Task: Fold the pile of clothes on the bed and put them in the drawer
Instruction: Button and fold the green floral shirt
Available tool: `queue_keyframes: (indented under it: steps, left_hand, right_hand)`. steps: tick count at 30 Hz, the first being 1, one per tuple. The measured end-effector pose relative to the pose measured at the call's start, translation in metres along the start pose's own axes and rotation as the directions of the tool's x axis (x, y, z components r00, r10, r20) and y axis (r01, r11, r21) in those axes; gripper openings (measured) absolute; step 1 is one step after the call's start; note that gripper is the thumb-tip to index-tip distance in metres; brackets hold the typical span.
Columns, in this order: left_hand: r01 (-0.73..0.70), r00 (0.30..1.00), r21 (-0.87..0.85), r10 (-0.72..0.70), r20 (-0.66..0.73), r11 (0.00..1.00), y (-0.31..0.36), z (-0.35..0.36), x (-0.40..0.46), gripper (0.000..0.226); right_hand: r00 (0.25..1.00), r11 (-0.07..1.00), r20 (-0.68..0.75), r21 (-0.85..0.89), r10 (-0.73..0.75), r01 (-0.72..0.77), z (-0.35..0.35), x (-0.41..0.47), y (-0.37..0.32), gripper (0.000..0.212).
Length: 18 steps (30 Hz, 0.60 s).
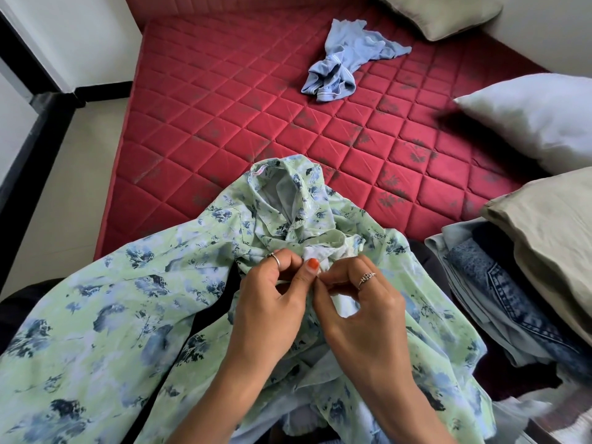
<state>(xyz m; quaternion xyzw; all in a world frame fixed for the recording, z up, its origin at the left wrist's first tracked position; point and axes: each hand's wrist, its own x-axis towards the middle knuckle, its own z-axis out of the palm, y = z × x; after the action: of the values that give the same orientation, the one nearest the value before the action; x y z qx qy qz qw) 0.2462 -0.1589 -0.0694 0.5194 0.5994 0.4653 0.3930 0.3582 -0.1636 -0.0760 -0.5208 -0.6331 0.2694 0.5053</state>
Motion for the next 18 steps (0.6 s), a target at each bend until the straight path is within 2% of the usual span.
queue_keyframes:
  steps: [2,4,8,11,13,16,18]
  left_hand:
    - [-0.010,1.000,-0.016,0.010,0.006,1.000,-0.003,-0.001,0.001,0.033]
    - [-0.017,1.000,-0.011,0.017,0.010,1.000,-0.006,-0.002,0.002,0.031]
    - [-0.033,0.999,-0.026,0.034,0.027,0.999,-0.007,-0.003,0.005,0.025]
    - [-0.068,0.995,-0.039,0.070,0.067,0.997,-0.005,-0.003,0.008,0.028]
    - [-0.093,0.990,-0.057,0.098,0.098,0.994,-0.001,-0.003,0.010,0.029]
    - [-0.097,0.985,-0.091,0.108,0.133,0.991,0.004,-0.003,0.016,0.026]
    - [-0.093,0.982,-0.089,0.106,0.154,0.992,0.005,-0.002,0.022,0.026]
  right_hand:
    - [0.999,0.998,0.009,0.060,0.032,-0.033,-0.001,-0.001,0.000,0.012]
    - [0.987,0.973,0.056,0.171,0.149,-0.156,-0.003,0.000,-0.002,0.014]
    - [0.896,0.809,0.188,0.385,0.402,-0.444,-0.009,0.008,-0.008,0.014]
    - [0.838,0.687,0.285,0.481,0.466,-0.546,-0.015,0.016,-0.009,0.013]
    - [0.787,0.554,0.398,0.561,0.471,-0.615,-0.017,0.023,-0.006,0.012]
    - [0.678,0.293,0.576,0.622,0.457,-0.726,-0.017,0.035,0.001,0.008]
    - [0.633,0.205,0.640,0.614,0.436,-0.762,-0.019,0.041,0.005,0.013]
